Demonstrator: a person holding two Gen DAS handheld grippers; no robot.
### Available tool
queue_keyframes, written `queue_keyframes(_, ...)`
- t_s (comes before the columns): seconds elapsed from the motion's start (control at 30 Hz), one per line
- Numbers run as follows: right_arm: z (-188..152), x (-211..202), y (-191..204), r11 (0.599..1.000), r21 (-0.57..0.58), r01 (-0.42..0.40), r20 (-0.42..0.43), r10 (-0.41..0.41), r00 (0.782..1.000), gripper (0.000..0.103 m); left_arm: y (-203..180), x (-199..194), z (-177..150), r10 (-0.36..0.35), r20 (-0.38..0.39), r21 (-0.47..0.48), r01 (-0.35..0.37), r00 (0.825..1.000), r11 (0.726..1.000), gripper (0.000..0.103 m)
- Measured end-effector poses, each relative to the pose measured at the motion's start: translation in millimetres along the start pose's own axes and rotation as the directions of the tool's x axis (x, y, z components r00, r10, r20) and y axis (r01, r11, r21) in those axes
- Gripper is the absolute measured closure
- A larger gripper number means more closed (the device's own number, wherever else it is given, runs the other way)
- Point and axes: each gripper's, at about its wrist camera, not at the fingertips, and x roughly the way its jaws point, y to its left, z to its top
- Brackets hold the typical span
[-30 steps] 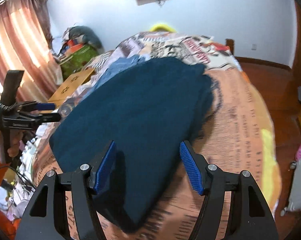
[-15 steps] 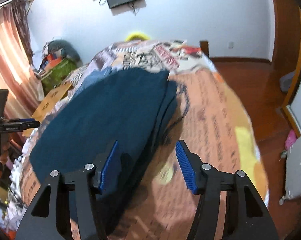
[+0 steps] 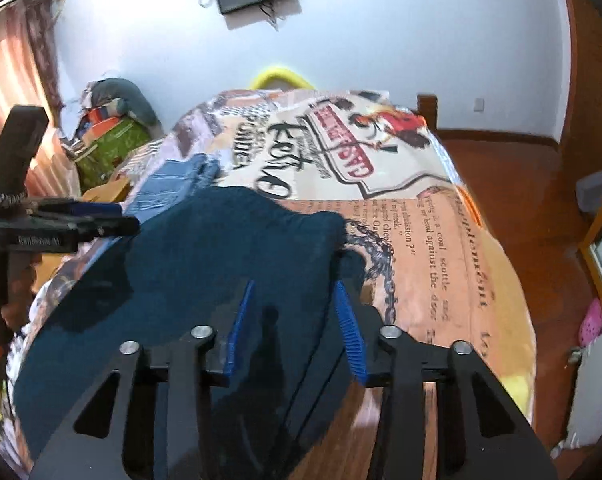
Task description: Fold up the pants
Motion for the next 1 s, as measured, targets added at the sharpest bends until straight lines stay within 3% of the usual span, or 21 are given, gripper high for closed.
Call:
queue_keyframes(0.07, 3, 14, -11, 0.999, 0.033, 0.011, -0.019, -0.011, 1.000, 0.079, 0, 13, 7, -0.040, -0.011, 0.004, 0.040, 0.999, 0.999, 0.040)
queue_keyframes(0.13, 3, 24, -21, 0.994, 0.093, -0.049, -0.032, 0.052, 0.998, 0.082, -3, 19, 12, -0.071, -0.003, 0.042, 0.071, 0.998, 0.997, 0.049)
queue_keyframes(0.2, 3, 24, -22, 0.993, 0.082, -0.084, -0.024, 0.086, 0.996, 0.089, -9, 21, 14, -0.092, -0.002, 0.071, 0.092, 0.996, 0.993, 0.068)
queue_keyframes(0.23, 3, 22, -20, 0.994, 0.066, -0.081, -0.021, 0.083, 0.996, 0.090, -13, 23, 15, -0.101, -0.009, 0.090, 0.101, 0.995, 0.991, 0.072)
queue_keyframes(0.37, 8, 7, -11, 0.998, -0.034, -0.043, 0.036, 0.045, 0.998, 0.093, -27, 21, 16, -0.016, 0.030, 0.146, 0.012, 0.999, 0.989, 0.079)
queue_keyframes(0.47, 15, 2, -10, 0.998, -0.066, -0.002, 0.075, 0.007, 0.997, 0.093, -32, 26, 17, 0.043, 0.043, 0.160, -0.049, 0.998, 0.986, 0.079)
queue_keyframes(0.67, -2, 36, -13, 0.993, -0.102, 0.065, -0.028, -0.069, 0.997, 0.091, -31, 38, 14, 0.059, 0.016, 0.169, -0.061, 0.998, 0.984, 0.077)
queue_keyframes(0.8, 10, 11, -16, 0.997, -0.058, 0.043, -0.052, -0.046, 0.998, 0.087, -34, 13, 13, 0.075, 0.038, 0.173, -0.080, 0.996, 0.982, 0.077)
queue_keyframes(0.9, 16, -22, -6, 0.992, -0.108, 0.067, -0.010, -0.069, 0.998, 0.087, -36, -21, 8, 0.068, 0.089, 0.167, -0.082, 0.994, 0.983, 0.077)
queue_keyframes(0.97, 17, -40, 0, 0.990, -0.121, 0.071, 0.018, -0.070, 0.997, 0.084, -38, -41, 4, 0.061, 0.116, 0.167, -0.080, 0.991, 0.983, 0.077)
queue_keyframes(1.0, 18, -55, 4, 0.990, -0.121, 0.068, 0.035, -0.064, 0.997, 0.077, -41, -53, 1, 0.058, 0.132, 0.168, -0.080, 0.990, 0.983, 0.077)
